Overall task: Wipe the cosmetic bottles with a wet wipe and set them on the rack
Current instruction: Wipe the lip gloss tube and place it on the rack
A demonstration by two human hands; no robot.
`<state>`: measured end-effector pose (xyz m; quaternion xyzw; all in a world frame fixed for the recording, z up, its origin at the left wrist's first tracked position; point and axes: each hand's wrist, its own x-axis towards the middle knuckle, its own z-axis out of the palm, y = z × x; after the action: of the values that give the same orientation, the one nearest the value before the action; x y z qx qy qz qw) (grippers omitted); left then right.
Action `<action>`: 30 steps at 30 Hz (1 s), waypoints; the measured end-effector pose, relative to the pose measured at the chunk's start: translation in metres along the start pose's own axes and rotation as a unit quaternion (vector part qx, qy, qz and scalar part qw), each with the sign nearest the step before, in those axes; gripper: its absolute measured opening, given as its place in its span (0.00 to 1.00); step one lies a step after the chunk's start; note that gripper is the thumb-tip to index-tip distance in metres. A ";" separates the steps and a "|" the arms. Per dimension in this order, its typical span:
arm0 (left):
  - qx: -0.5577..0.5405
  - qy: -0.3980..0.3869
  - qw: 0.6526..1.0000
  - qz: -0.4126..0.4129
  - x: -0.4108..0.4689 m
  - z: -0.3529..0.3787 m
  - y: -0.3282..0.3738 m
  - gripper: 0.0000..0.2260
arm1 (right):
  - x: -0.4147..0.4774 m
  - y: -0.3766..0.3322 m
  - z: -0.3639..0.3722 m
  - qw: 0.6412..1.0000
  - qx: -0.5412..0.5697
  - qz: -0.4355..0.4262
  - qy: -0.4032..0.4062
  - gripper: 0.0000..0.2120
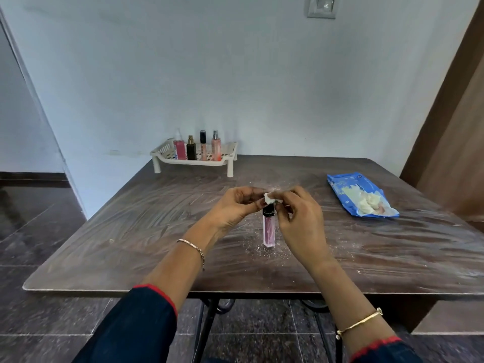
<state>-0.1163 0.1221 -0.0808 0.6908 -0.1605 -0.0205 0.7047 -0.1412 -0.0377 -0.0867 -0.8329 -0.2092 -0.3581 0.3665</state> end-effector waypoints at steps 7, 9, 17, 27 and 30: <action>0.049 0.012 0.998 0.043 -0.004 -0.001 0.001 0.14 | -0.003 0.000 0.002 0.999 -0.025 -0.014 -0.021 0.10; 0.088 0.012 0.995 0.053 -0.005 -0.001 0.003 0.13 | -0.004 0.000 0.000 0.999 -0.038 -0.025 -0.025 0.10; 0.121 -0.007 0.992 0.012 -0.002 -0.008 0.004 0.10 | -0.026 0.008 -0.002 0.989 -0.083 -0.062 -0.109 0.09; 0.172 0.038 0.984 -0.003 0.001 -0.009 0.004 0.09 | -0.039 0.011 -0.007 0.967 -0.117 -0.042 -0.223 0.10; 0.169 0.038 0.985 -0.004 0.001 -0.008 0.006 0.10 | -0.038 0.013 -0.008 0.964 -0.105 -0.040 -0.240 0.12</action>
<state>-0.1144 0.1295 -0.0748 0.8010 -0.1324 0.0305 0.5830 -0.1619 -0.0555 -0.1167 -0.9192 -0.2854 -0.1821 0.2011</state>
